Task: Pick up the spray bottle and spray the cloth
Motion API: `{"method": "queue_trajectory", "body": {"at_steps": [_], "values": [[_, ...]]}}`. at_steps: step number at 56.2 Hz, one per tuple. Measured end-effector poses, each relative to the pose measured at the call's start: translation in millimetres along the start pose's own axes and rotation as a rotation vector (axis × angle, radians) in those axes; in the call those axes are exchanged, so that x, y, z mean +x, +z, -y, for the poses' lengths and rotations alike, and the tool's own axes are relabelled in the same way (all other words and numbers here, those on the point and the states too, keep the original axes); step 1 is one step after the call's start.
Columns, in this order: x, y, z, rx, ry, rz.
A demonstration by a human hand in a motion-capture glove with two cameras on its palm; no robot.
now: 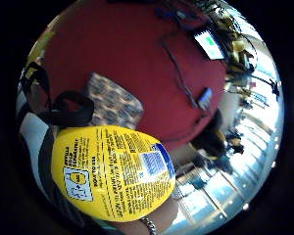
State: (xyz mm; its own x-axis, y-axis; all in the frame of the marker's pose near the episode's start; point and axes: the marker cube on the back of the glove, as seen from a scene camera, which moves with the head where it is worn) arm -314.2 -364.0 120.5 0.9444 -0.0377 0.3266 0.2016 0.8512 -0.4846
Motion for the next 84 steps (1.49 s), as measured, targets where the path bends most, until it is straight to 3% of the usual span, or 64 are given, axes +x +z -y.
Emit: {"method": "queue_trajectory", "body": {"at_steps": [15,22,28,33,41,45,51,61,73,84], "values": [[-82,22,69,0.138,-0.276,0.588],[-95,39,108,0.319,-0.289,0.836],[-90,60,121,0.393,-0.291,0.908],[-80,72,112,0.341,-0.364,0.883],[-83,73,118,0.49,-0.377,0.922],[-77,78,106,0.402,-0.421,0.9],[-83,71,124,0.524,-0.349,0.924],[-74,73,106,0.355,-0.354,0.66],[-24,20,47,0.453,-0.327,0.232],[3,-3,-20,0.286,-0.257,-0.132]]}}
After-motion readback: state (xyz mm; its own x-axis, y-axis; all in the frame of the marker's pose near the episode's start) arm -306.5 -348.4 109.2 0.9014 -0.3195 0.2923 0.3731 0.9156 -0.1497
